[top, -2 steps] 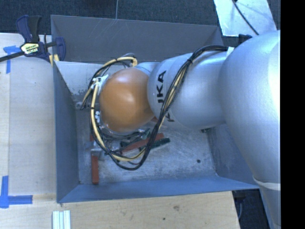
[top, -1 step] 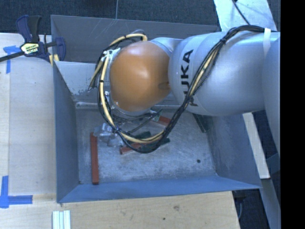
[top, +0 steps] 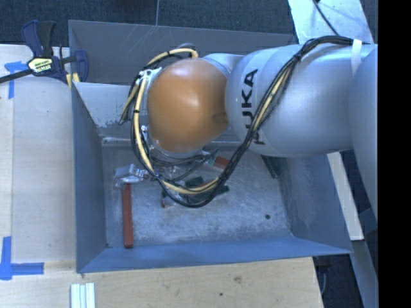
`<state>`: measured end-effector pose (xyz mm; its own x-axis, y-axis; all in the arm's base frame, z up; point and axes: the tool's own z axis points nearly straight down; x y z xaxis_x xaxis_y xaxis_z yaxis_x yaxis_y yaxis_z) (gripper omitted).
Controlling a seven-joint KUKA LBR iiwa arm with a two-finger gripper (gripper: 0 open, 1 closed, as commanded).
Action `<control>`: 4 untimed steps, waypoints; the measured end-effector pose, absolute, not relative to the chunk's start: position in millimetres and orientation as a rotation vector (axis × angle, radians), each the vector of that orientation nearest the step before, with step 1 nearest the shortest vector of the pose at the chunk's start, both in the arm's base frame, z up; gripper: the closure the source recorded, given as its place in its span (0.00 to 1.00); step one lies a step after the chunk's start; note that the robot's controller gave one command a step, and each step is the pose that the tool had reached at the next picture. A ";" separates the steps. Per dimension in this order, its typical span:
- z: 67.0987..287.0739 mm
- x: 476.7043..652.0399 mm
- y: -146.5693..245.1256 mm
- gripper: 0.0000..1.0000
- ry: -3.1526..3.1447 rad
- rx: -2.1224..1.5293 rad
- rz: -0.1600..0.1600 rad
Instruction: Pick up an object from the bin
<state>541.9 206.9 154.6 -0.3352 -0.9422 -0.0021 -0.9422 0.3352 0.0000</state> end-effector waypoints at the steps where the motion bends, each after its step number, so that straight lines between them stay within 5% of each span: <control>1: 67.3 604.2 241.8 0.00 2.515 -1.885 -0.005; 2: 70.4 622.2 179.9 0.00 2.521 -1.873 -0.004; 3: 111.3 581.2 219.3 0.00 2.043 -2.382 0.002; 4: 83.4 609.8 244.1 0.00 2.032 -2.390 0.002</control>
Offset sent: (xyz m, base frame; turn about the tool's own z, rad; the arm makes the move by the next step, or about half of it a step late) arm 0.0597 0.0368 -0.0846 -0.0591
